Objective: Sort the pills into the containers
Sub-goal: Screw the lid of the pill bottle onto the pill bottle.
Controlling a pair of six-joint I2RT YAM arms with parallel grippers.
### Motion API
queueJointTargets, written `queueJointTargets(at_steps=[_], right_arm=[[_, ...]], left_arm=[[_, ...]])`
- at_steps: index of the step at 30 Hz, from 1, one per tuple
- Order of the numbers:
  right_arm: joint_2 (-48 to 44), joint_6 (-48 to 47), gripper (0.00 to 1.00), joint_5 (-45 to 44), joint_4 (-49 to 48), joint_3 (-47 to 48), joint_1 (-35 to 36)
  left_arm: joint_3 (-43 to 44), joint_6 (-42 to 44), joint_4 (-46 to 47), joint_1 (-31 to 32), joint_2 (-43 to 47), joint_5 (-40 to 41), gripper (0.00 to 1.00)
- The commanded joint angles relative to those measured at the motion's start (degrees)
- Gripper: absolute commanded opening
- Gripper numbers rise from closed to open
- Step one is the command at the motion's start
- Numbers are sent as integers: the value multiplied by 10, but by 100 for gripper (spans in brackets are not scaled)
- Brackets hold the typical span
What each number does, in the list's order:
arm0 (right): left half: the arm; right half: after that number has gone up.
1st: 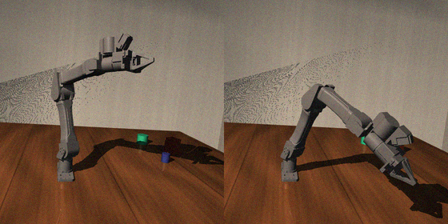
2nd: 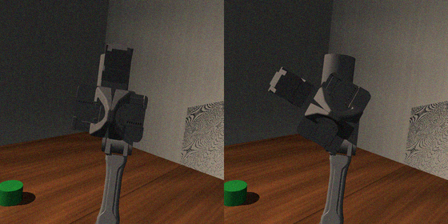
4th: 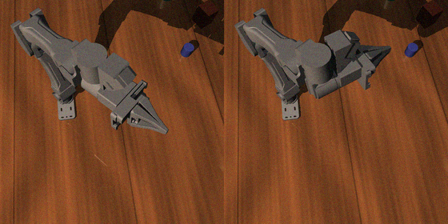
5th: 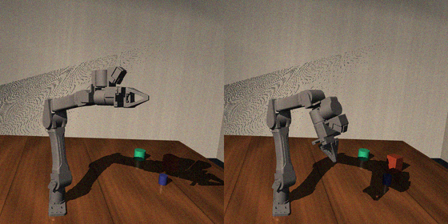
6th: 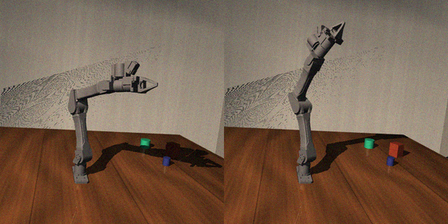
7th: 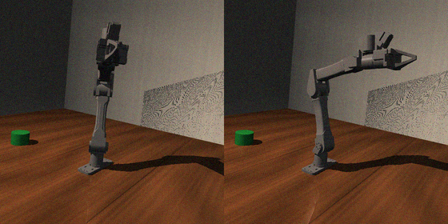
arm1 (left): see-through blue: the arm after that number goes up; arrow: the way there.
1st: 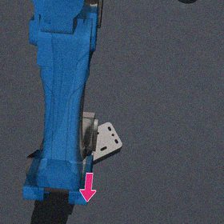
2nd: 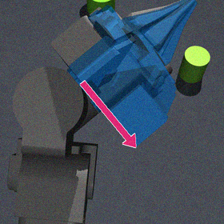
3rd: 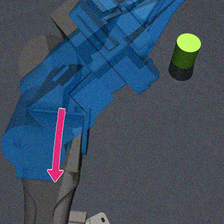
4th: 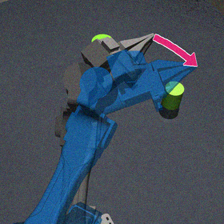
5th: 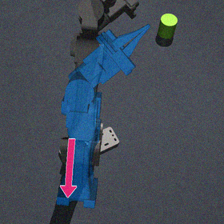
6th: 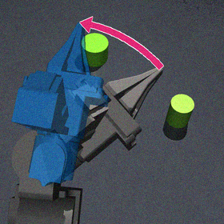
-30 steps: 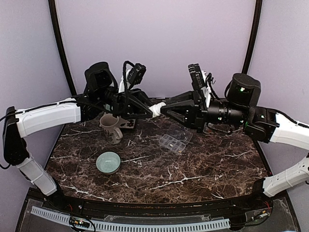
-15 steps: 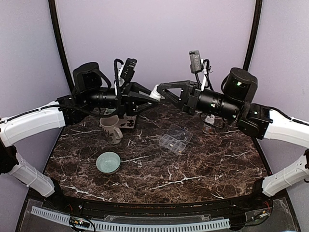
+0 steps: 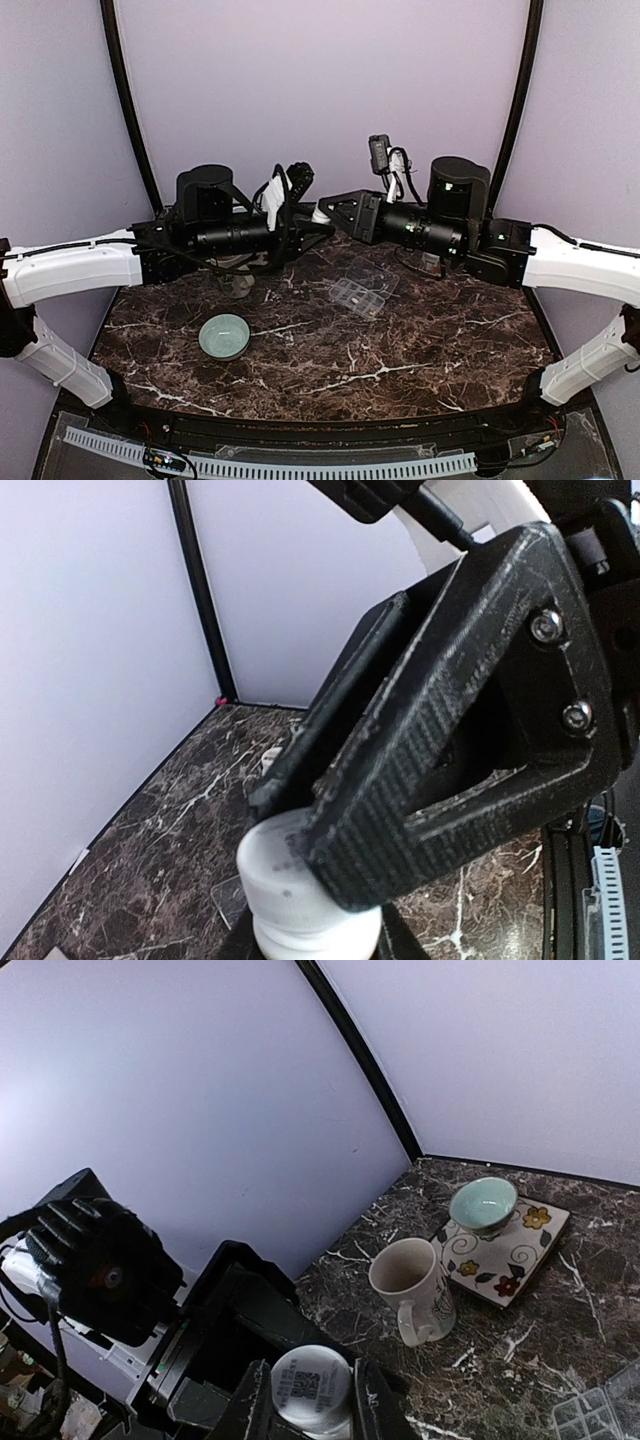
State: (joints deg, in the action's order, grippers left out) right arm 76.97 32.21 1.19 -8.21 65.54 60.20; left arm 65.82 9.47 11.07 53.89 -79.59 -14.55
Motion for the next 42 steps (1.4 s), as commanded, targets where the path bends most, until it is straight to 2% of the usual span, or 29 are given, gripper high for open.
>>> queueJointTargets(at_steps=[1, 6, 17, 25, 31, 36, 42], right_arm=[[70, 29, 5, 53, 196, -33, 29], [87, 31, 5, 34, 216, -23, 30], [107, 11, 4, -17, 238, -13, 44], [129, 31, 5, -57, 252, 0, 59], [100, 23, 18, -70, 232, -10, 60], [77, 14, 36, -71, 217, -19, 60], [42, 7, 45, -86, 200, -37, 64]], left_arm=[[-1, 54, 188, 42, 29, 45, 0], [-13, 53, 203, 47, 36, 79, 0], [14, 22, 180, 52, 33, 77, 0], [35, 25, 172, 72, 22, 128, 0], [35, 24, 155, 72, 22, 127, 0], [26, 22, 146, 72, 27, 132, 0], [14, 22, 134, 72, 34, 140, 0]])
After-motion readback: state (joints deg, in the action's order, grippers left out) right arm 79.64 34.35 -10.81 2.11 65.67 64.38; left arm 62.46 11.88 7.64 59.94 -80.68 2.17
